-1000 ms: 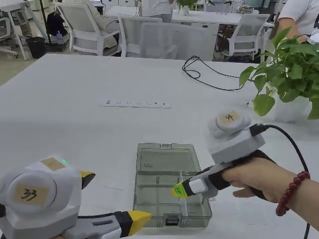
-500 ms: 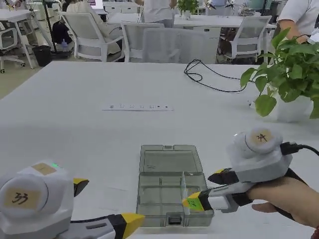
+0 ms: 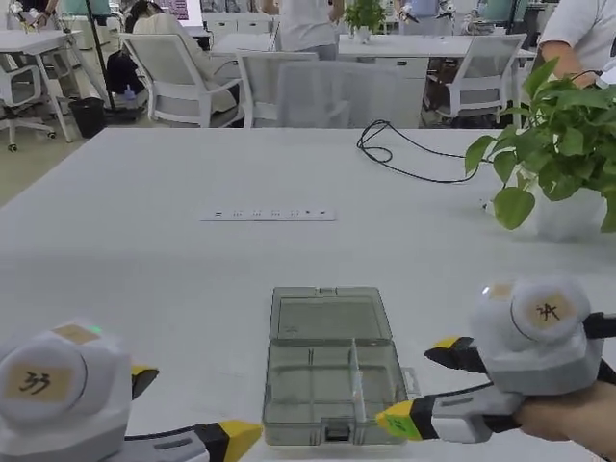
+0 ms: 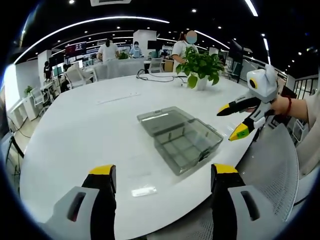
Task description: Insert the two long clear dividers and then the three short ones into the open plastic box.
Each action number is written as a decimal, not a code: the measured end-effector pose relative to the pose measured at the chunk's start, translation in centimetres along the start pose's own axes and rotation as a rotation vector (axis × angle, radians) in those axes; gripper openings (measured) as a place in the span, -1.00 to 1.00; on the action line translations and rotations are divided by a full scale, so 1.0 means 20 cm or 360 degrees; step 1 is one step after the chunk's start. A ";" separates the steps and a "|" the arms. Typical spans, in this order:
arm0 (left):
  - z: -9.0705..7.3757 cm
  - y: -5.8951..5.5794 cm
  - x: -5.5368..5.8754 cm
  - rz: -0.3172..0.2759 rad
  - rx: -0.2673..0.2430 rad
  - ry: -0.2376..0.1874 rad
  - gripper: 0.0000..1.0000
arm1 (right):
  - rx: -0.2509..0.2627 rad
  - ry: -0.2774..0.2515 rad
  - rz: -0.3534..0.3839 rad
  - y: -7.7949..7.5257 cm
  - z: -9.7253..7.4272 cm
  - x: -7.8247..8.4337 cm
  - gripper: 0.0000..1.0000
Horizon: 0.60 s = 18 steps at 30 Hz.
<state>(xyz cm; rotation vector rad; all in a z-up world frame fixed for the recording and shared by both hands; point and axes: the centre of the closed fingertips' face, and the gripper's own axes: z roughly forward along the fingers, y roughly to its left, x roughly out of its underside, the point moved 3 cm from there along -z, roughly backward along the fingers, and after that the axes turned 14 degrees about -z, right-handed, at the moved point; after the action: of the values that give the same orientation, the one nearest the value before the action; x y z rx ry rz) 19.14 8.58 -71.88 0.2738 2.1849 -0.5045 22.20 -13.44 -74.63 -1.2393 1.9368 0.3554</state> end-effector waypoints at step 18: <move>0.12 0.13 0.01 0.0010 -0.0109 0.0235 0.36 | 0.0043 -0.0083 0.0020 0.01 -0.01 0.01 0.36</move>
<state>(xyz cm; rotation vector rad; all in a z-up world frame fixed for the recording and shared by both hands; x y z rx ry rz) 21.64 9.86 -74.02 0.2886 2.3388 -0.4166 21.97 -13.50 -74.68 -1.1897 1.9000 0.3629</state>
